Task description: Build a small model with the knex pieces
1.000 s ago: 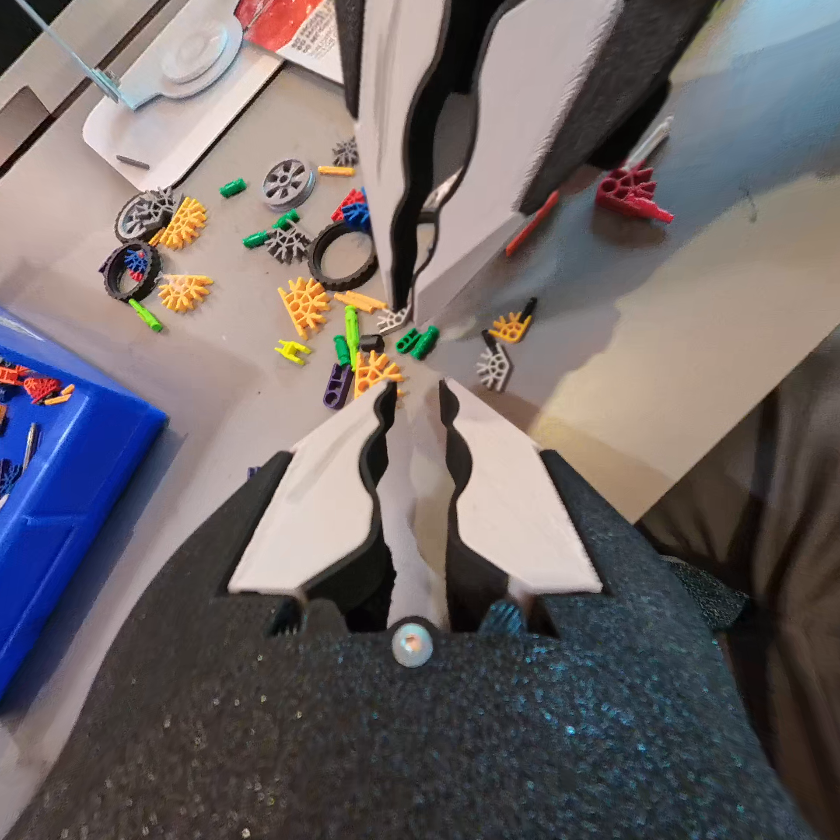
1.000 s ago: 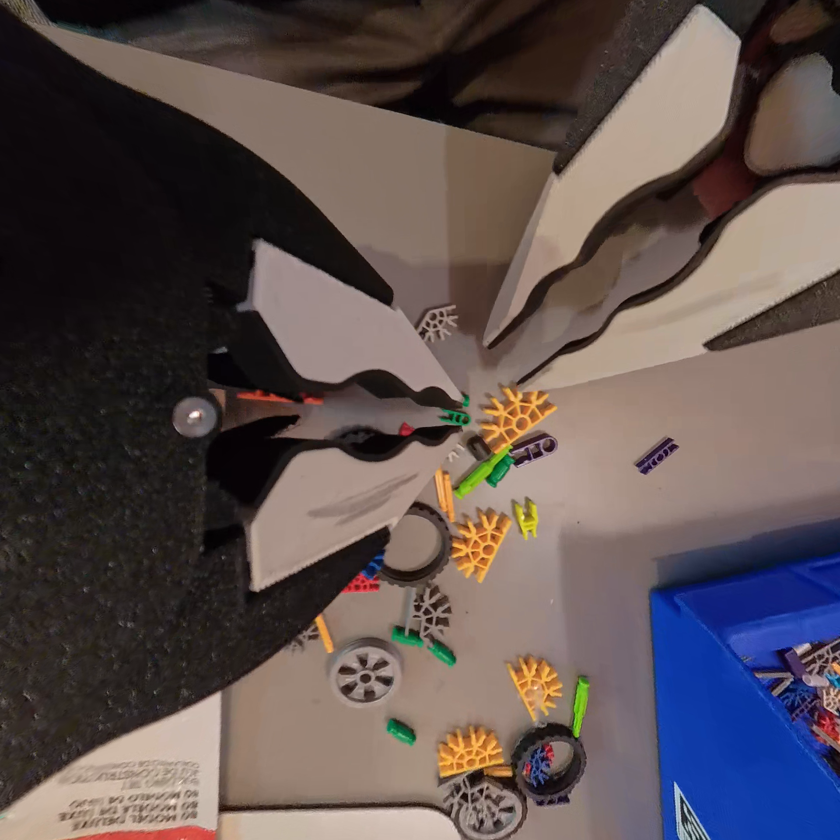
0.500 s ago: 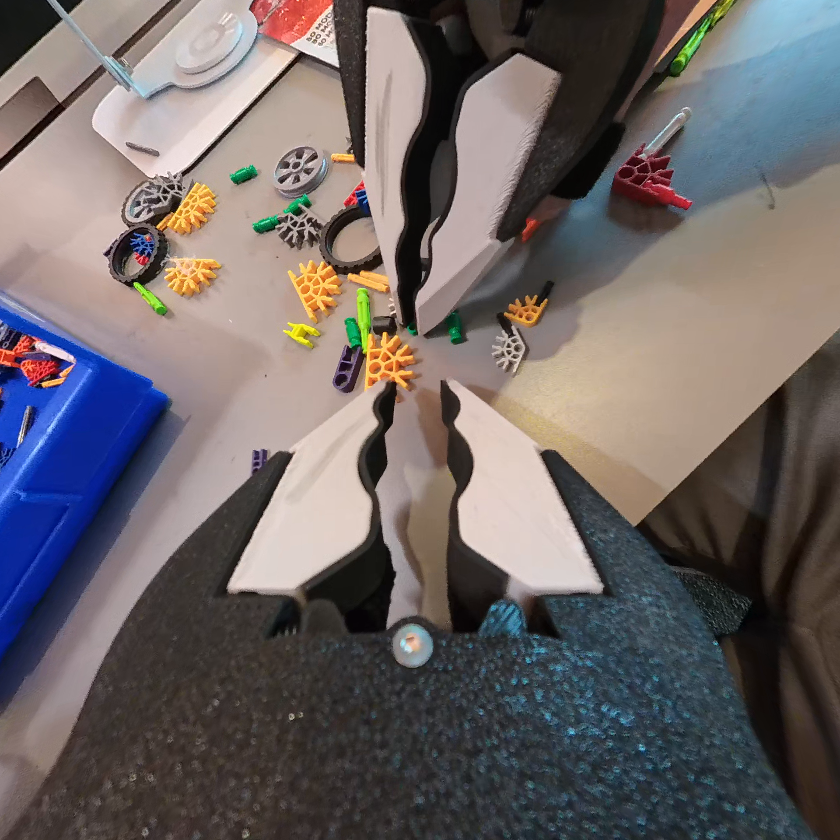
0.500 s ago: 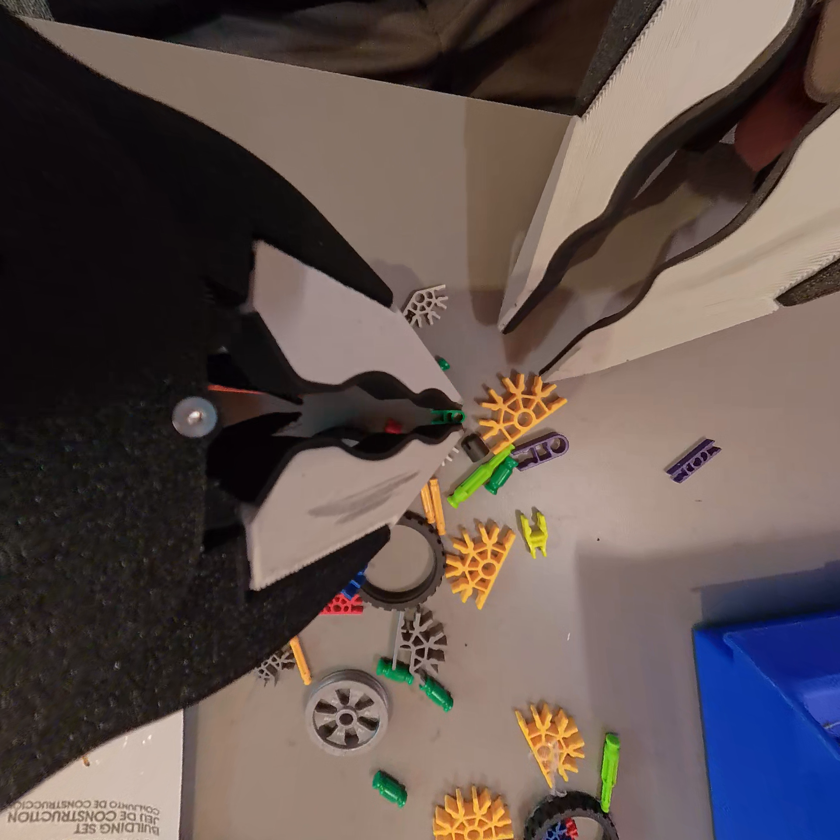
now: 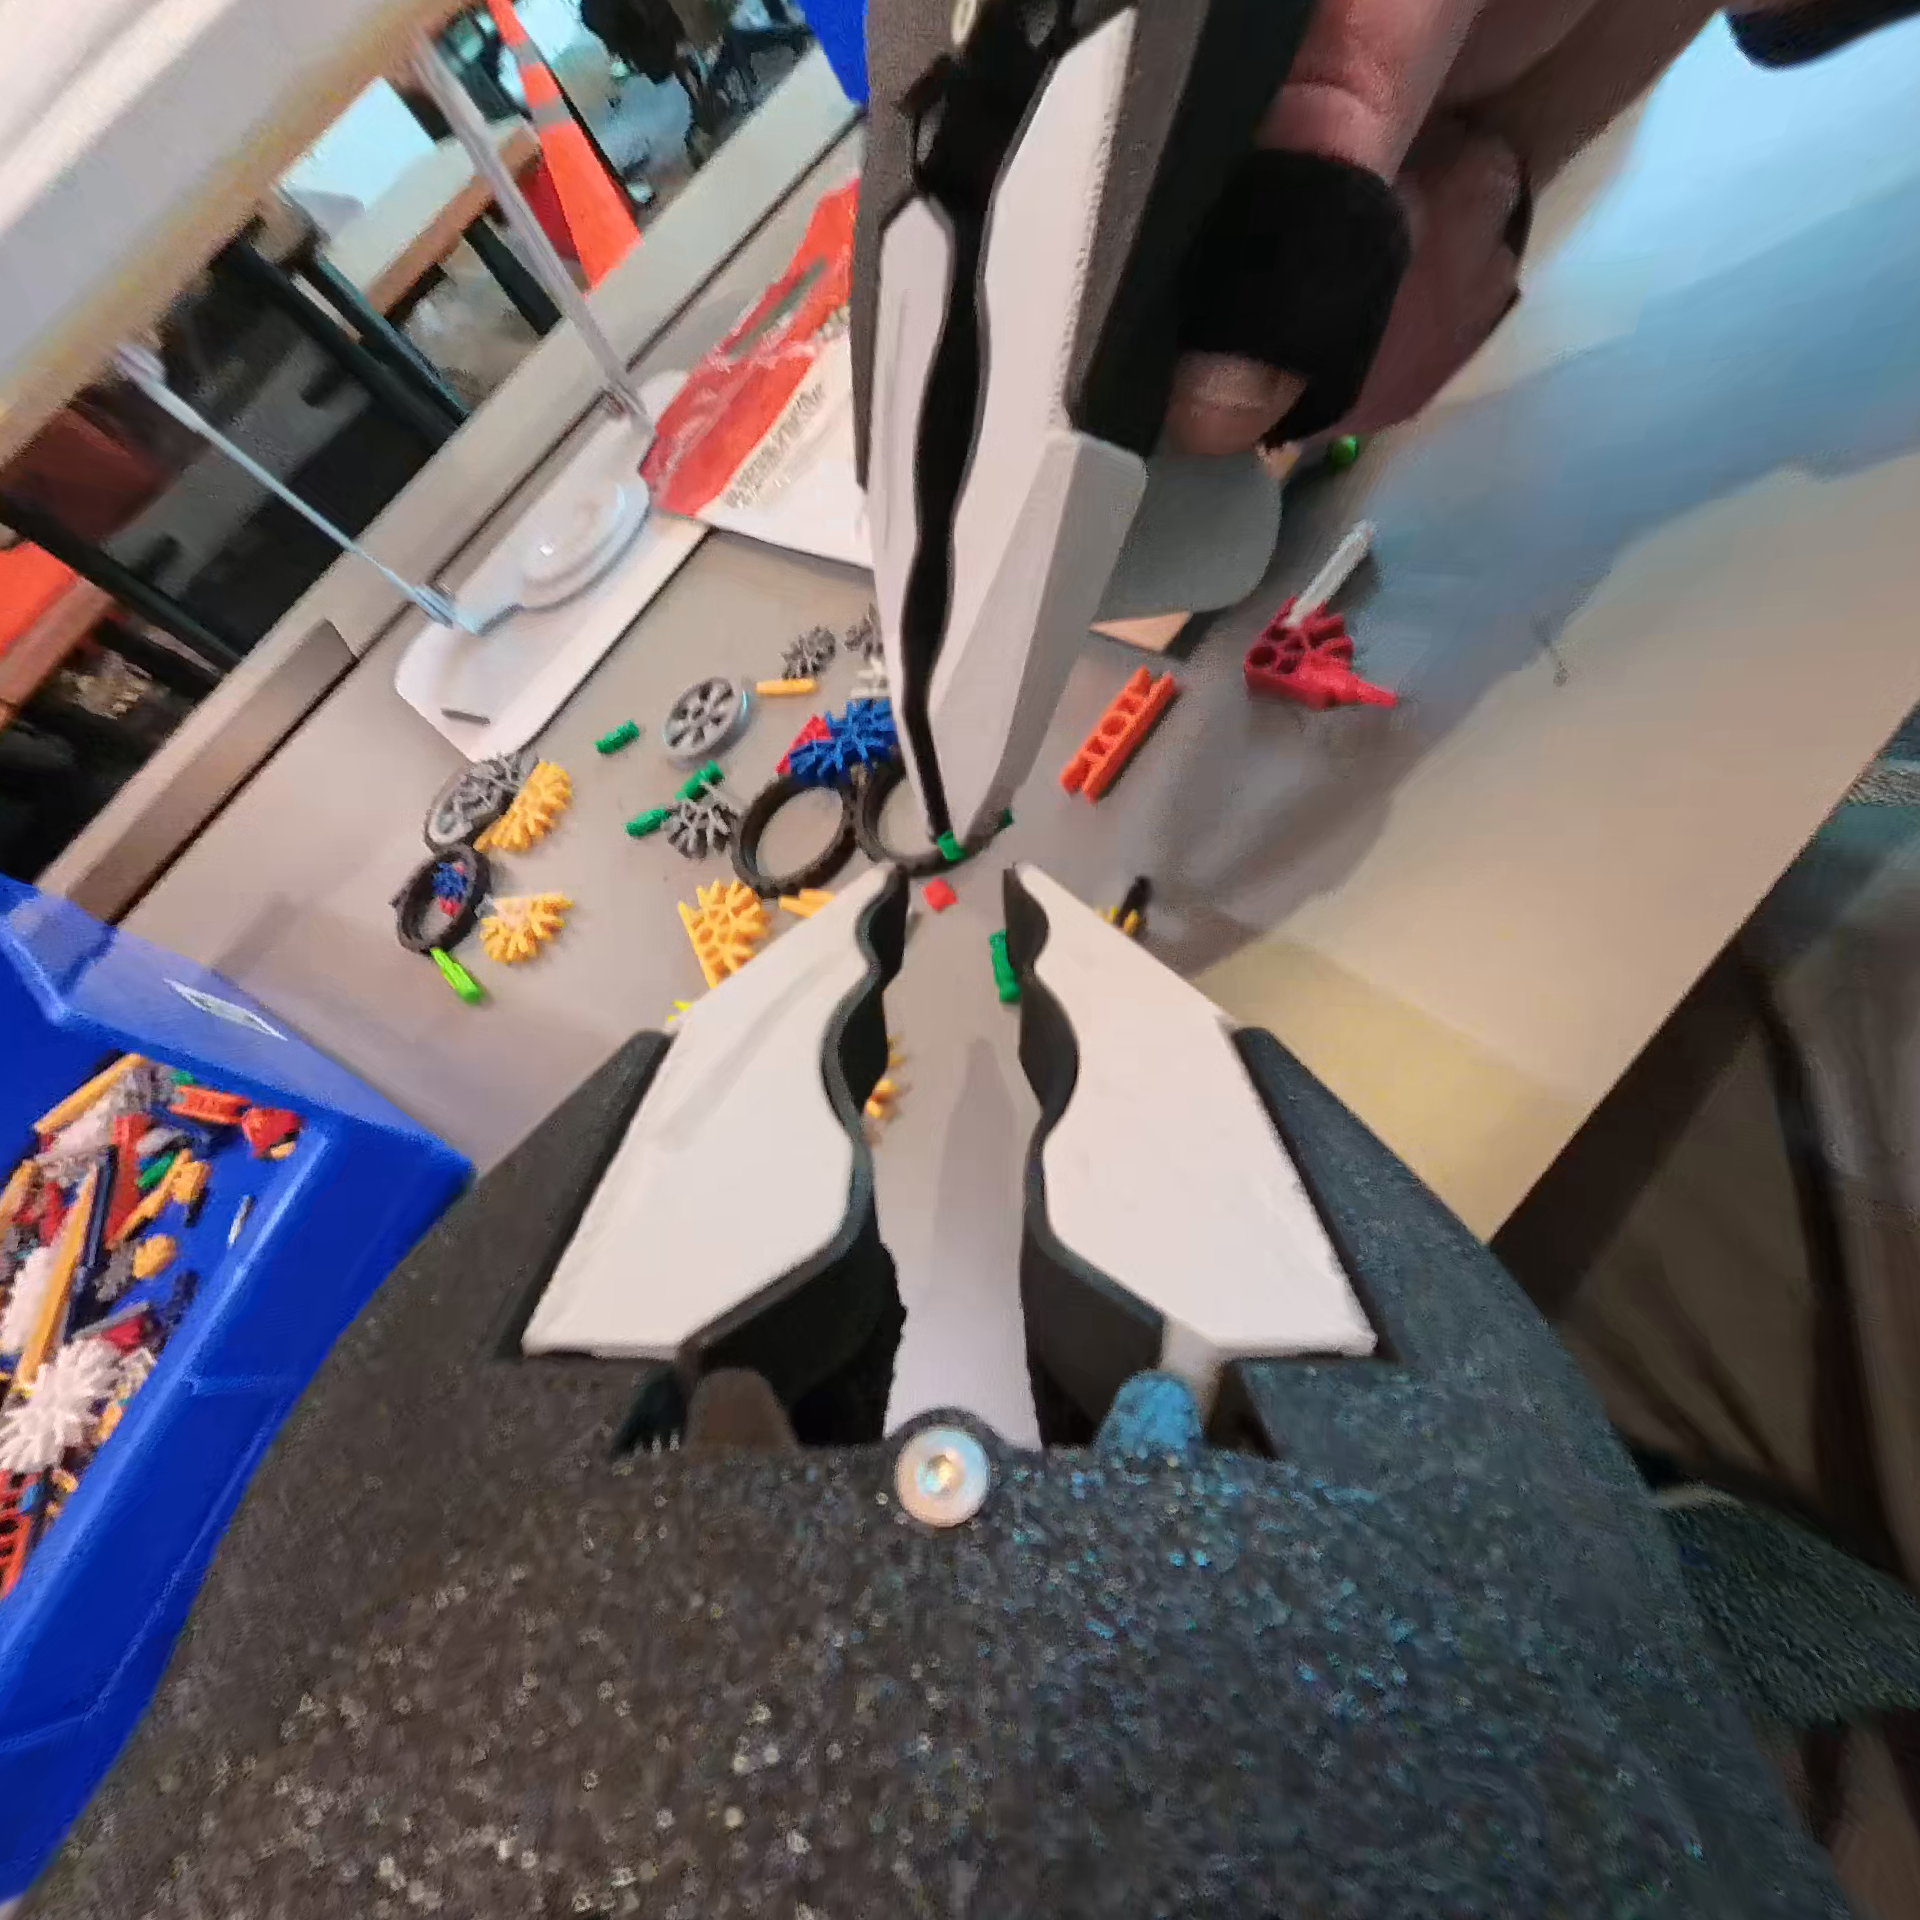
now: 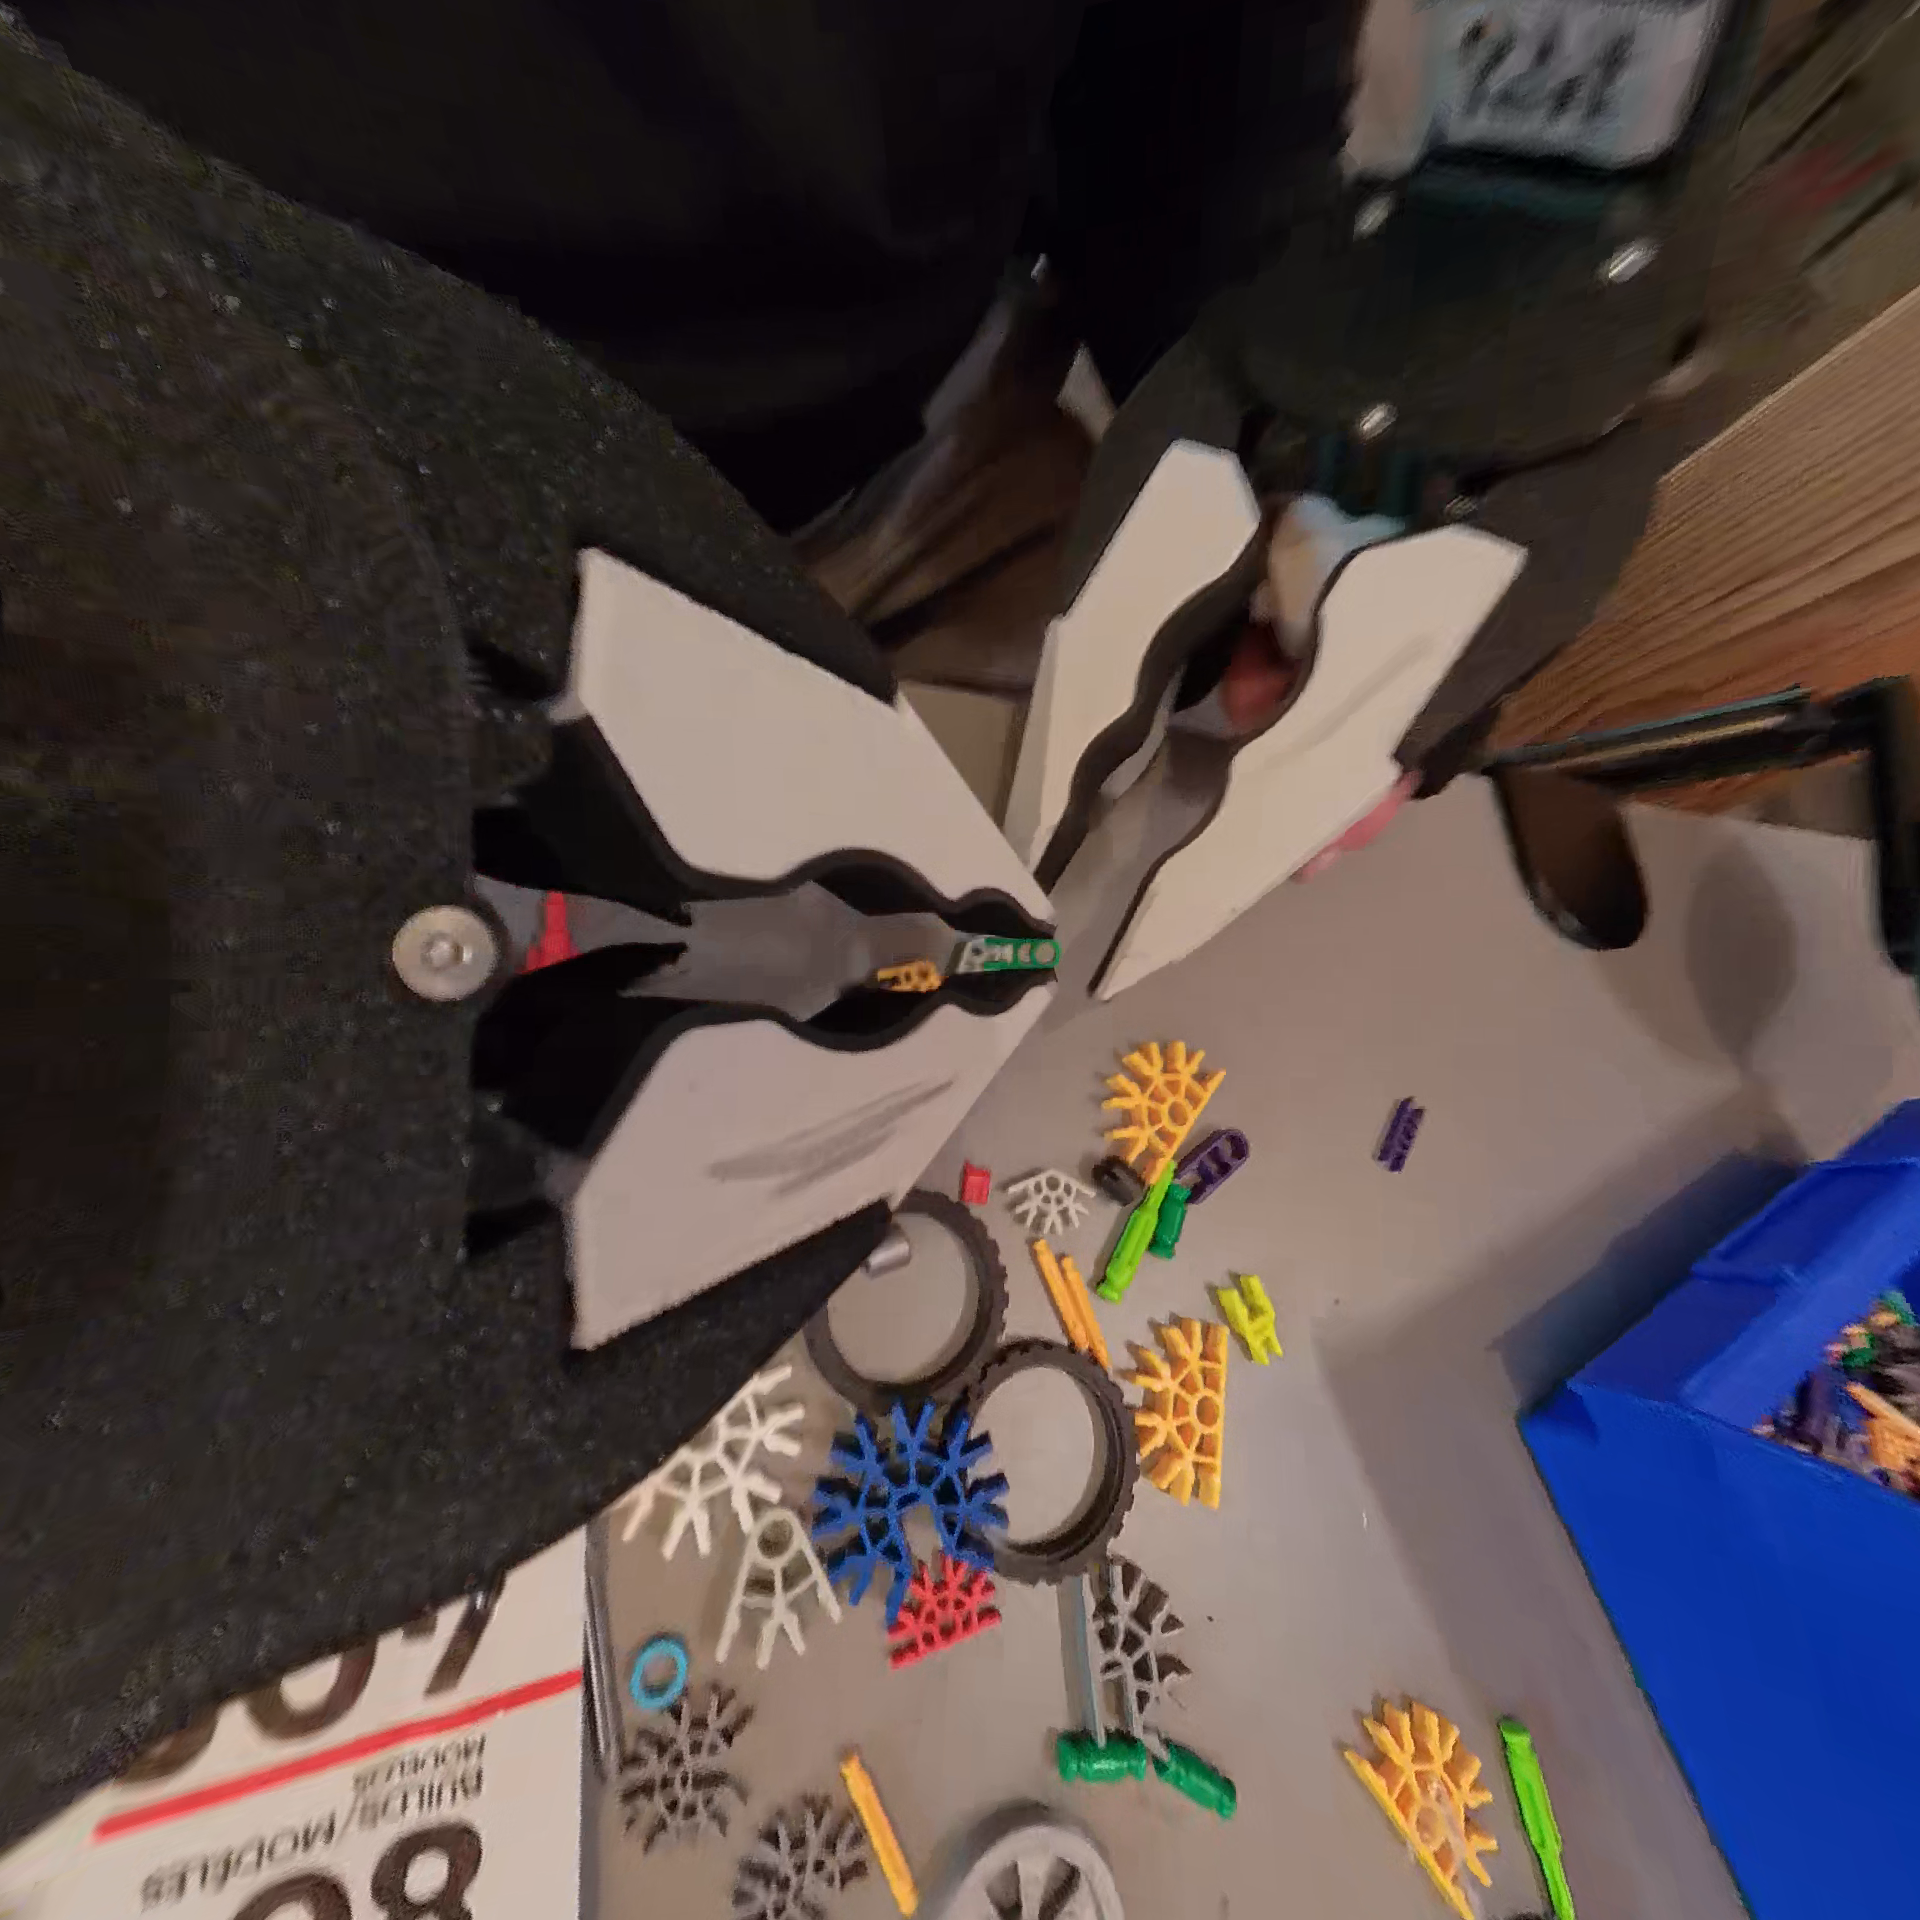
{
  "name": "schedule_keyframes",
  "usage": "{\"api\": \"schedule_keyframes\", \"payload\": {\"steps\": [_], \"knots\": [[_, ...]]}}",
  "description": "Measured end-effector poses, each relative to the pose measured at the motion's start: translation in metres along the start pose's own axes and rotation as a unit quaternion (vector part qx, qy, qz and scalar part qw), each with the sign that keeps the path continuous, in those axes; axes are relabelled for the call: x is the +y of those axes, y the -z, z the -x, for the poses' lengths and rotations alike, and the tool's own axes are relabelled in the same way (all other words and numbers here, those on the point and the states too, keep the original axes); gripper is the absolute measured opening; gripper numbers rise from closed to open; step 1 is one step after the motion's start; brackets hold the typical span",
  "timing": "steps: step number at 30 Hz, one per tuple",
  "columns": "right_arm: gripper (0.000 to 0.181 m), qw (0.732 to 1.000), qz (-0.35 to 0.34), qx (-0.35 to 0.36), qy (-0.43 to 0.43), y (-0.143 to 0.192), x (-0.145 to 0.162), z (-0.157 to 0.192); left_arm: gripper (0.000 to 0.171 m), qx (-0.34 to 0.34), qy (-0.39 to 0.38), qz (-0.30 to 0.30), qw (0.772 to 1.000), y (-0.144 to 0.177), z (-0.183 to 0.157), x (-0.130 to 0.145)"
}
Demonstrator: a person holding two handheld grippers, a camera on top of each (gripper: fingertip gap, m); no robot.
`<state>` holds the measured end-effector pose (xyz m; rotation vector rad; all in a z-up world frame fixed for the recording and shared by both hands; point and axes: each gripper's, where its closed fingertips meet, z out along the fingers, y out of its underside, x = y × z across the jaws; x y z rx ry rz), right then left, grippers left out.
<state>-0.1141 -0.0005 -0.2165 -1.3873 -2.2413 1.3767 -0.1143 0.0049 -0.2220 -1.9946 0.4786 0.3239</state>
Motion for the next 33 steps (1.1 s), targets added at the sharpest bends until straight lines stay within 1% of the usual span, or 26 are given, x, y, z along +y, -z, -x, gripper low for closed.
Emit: {"api": "schedule_keyframes", "payload": {"steps": [3,6,8,11,13,16,21,26,30,33], "knots": [[0.004,0.997,-0.061,-0.022,-0.042,0.010,-0.012,0.006,0.017,-0.012,0.009,-0.022,1.000,-0.003,-0.002,-0.013],[0.004,0.989,-0.118,-0.036,-0.080,0.021,-0.022,0.008,0.016,-0.047,0.042,-0.056,0.996,0.000,0.006,-0.027],[0.004,0.983,-0.150,-0.034,-0.099,0.026,-0.028,0.008,0.016,-0.083,0.058,-0.076,0.992,0.004,0.015,-0.034],[0.004,0.971,-0.204,-0.022,-0.119,0.035,-0.040,0.006,0.016,-0.111,0.071,-0.098,0.986,0.008,0.020,-0.044],[0.004,0.965,-0.230,-0.014,-0.126,0.038,-0.046,0.005,0.016,-0.123,0.081,-0.106,0.983,0.009,0.022,-0.050],[0.004,0.955,-0.266,-0.002,-0.133,0.041,-0.052,0.003,0.011,-0.148,0.101,-0.112,0.977,0.009,0.030,-0.054],[0.004,0.943,-0.302,0.020,-0.135,0.043,-0.056,0.003,0.005,-0.162,0.117,-0.131,0.971,0.010,0.033,-0.059],[0.004,0.937,-0.321,0.030,-0.134,0.046,-0.057,0.005,0.005,-0.172,0.110,-0.148,0.968,0.012,0.034,-0.063],[0.004,0.929,-0.341,0.050,-0.139,0.047,-0.057,0.003,0.012,-0.192,0.099,-0.160,0.963,0.015,0.035,-0.068],[0.004,0.922,-0.356,0.044,-0.145,0.048,-0.058,0.006,0.009,-0.191,0.108,-0.164,0.962,0.014,0.036,-0.069]]}}
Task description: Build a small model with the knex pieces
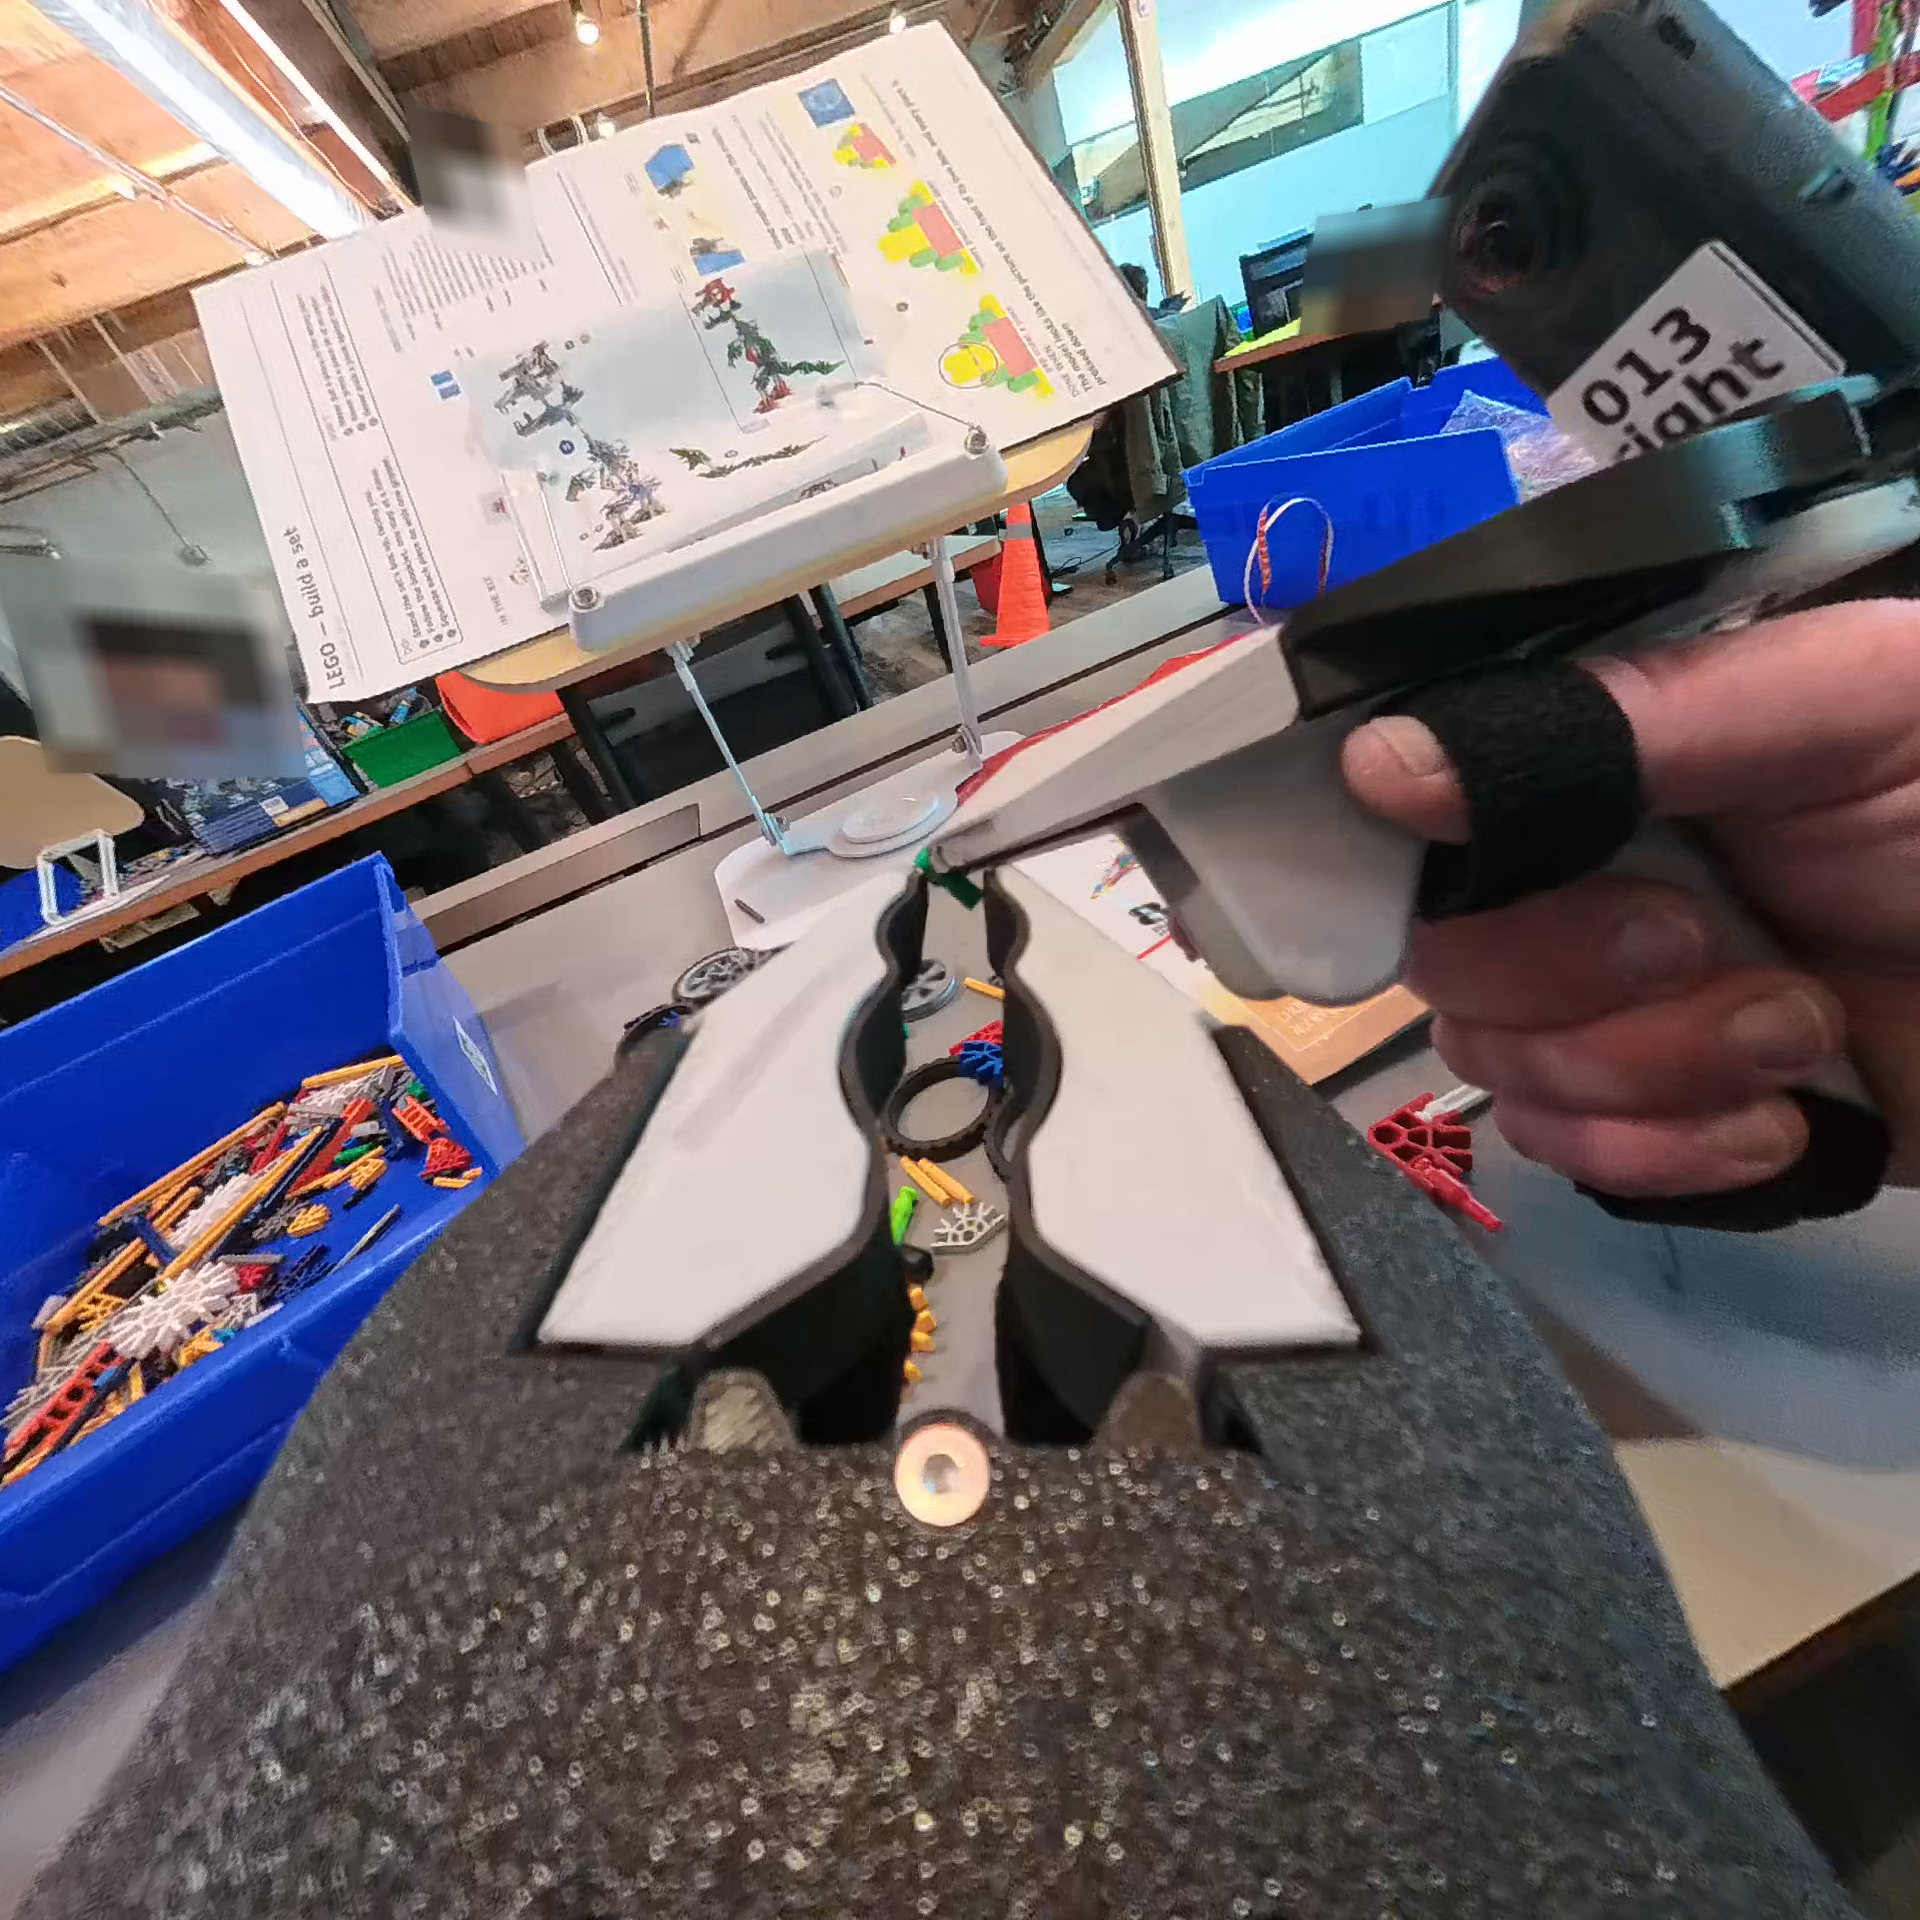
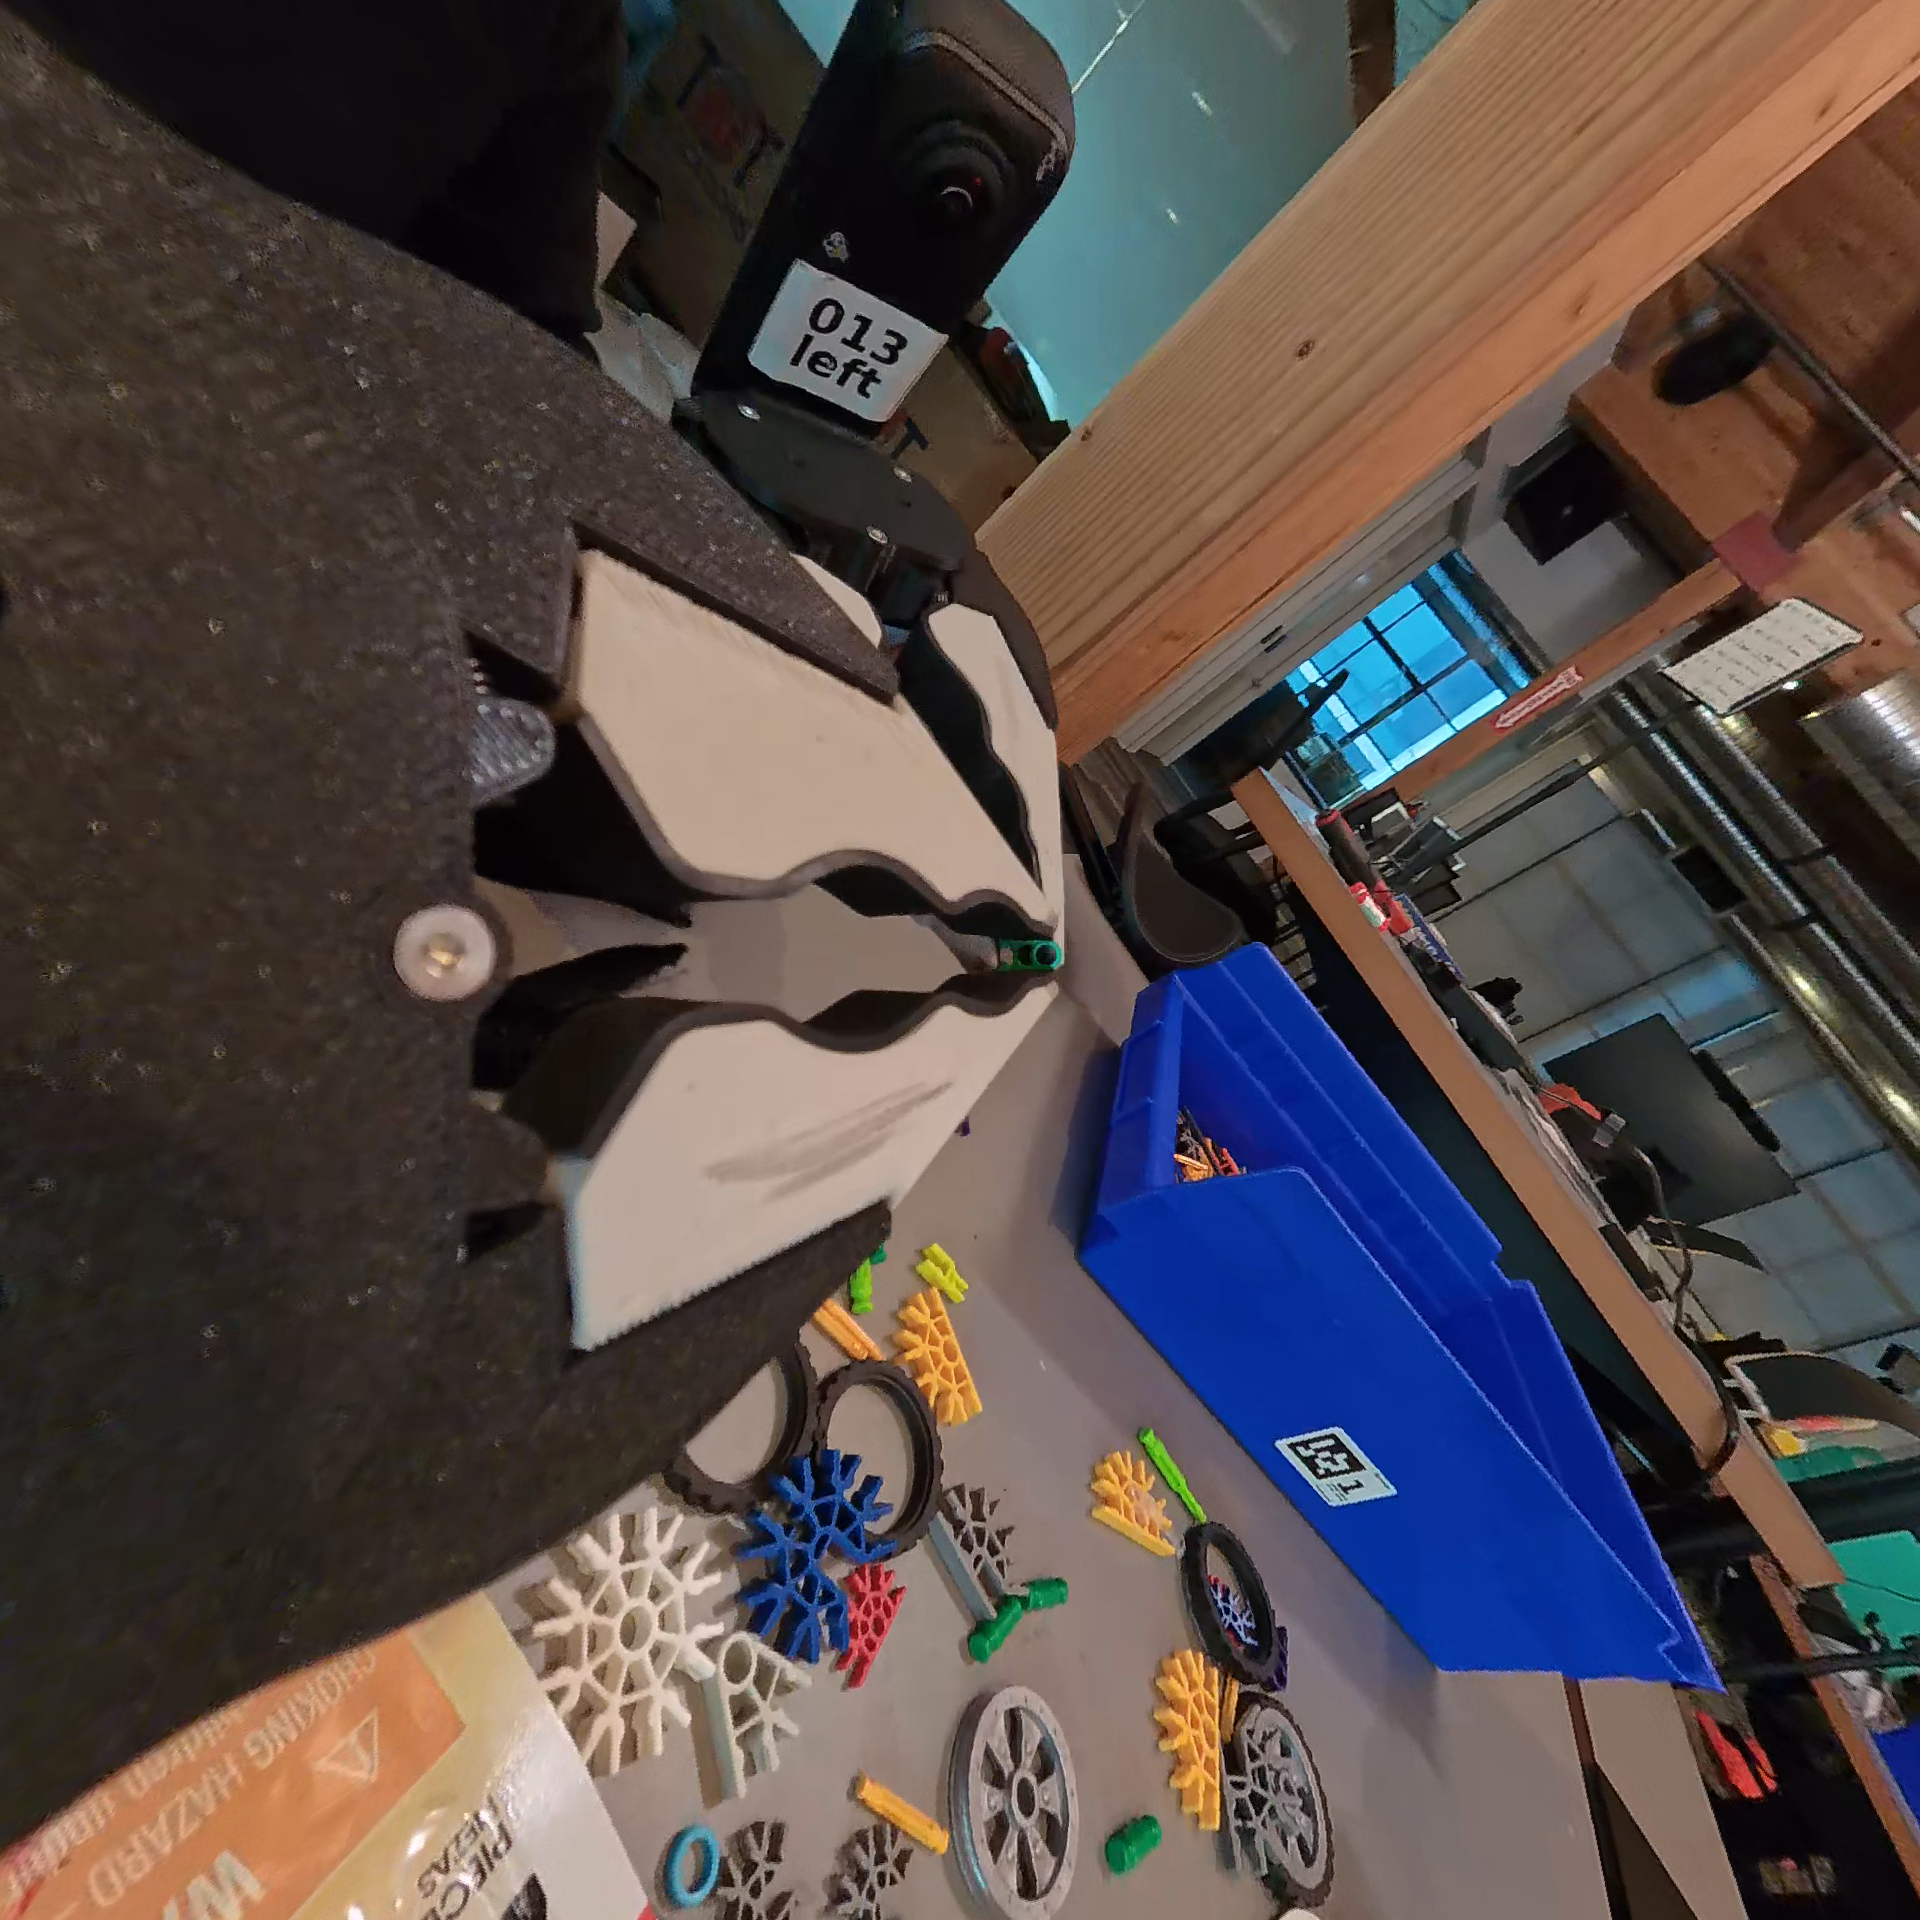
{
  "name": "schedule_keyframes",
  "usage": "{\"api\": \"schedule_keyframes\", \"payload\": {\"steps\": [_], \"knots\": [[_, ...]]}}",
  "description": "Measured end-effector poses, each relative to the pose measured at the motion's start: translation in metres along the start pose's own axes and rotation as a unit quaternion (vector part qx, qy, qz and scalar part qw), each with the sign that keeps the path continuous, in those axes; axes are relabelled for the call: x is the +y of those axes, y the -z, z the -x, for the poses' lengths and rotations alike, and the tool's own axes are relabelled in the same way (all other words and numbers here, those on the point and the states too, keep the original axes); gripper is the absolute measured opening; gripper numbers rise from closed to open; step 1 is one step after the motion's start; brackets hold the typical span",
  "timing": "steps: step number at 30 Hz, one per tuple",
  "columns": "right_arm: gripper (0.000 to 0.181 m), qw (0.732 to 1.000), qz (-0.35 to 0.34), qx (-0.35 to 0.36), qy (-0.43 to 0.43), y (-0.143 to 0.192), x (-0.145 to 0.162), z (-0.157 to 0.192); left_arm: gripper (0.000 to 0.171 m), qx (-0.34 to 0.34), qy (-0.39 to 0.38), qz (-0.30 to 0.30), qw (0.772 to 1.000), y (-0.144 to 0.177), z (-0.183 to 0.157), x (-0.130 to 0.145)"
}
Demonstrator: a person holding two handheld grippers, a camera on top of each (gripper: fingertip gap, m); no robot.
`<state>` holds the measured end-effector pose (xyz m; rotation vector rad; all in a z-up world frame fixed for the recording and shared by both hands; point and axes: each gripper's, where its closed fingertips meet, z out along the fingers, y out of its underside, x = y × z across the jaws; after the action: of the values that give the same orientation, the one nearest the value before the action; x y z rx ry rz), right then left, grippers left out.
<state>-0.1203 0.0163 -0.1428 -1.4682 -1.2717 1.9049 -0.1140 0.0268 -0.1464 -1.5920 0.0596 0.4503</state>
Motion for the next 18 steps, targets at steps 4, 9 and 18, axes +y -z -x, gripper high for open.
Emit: {"api": "schedule_keyframes", "payload": {"steps": [4,9,18], "knots": [[0.004,1.000,-0.011,0.001,-0.004,0.001,-0.001,0.004,0.006,-0.002,0.003,-0.010,1.000,0.002,0.000,-0.002],[0.004,1.000,0.001,-0.011,0.000,0.006,-0.001,0.007,0.002,0.035,-0.003,-0.019,0.999,0.004,-0.004,-0.005],[0.007,0.920,0.185,0.030,0.345,0.028,0.017,0.012,0.000,0.216,-0.086,0.032,0.972,0.017,-0.026,0.003]]}}
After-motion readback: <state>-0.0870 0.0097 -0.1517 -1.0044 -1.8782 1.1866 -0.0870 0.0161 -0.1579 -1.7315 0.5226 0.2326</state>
